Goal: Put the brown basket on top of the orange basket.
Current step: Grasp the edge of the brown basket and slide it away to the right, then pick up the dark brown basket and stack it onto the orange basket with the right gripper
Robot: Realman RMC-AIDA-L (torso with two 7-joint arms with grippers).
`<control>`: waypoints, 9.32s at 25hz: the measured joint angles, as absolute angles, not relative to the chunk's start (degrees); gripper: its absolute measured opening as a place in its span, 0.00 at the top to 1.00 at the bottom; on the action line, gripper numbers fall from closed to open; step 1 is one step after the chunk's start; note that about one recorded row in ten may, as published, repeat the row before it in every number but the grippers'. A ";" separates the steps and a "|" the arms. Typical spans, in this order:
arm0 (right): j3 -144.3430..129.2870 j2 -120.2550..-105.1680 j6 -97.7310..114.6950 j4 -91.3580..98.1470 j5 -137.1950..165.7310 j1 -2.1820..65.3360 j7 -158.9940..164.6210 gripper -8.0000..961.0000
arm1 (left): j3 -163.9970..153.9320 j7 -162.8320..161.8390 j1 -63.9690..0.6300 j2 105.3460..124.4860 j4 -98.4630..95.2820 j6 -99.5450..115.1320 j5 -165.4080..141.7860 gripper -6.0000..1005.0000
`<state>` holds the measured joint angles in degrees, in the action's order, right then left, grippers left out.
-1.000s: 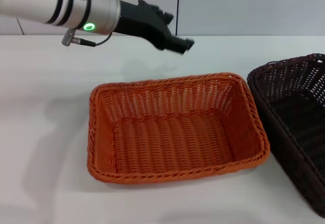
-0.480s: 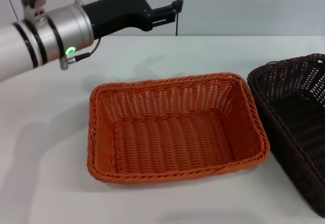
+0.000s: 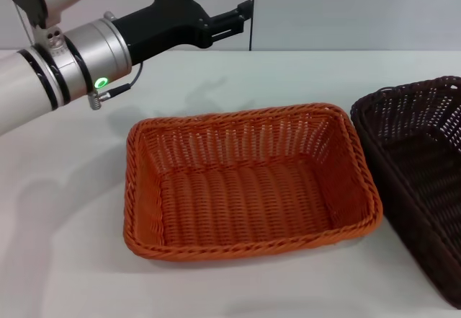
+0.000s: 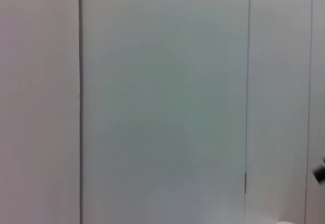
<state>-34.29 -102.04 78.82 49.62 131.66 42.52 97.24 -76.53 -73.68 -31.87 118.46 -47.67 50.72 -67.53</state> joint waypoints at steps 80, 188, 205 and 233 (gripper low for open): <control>-35.10 -108.28 118.84 67.15 144.98 42.56 83.98 0.42 | -77.09 -65.26 -37.46 118.45 -33.38 47.69 -50.88 0.17; -27.93 -100.26 123.12 52.75 131.87 39.05 77.10 0.85 | -72.05 -63.18 -37.09 118.21 -29.62 46.16 -50.45 0.17; -27.61 -100.26 122.95 40.70 115.84 38.74 74.32 0.85 | -71.26 -61.26 -37.48 118.04 -28.22 45.88 -50.48 0.17; -26.51 -114.78 109.46 24.33 92.56 33.05 61.71 0.85 | -71.29 -56.31 -40.48 117.88 -28.22 40.77 -50.98 0.17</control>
<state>-26.51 -114.78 109.46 24.33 92.56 33.05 61.71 -71.29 -56.31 -40.48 117.88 -28.22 40.77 -50.98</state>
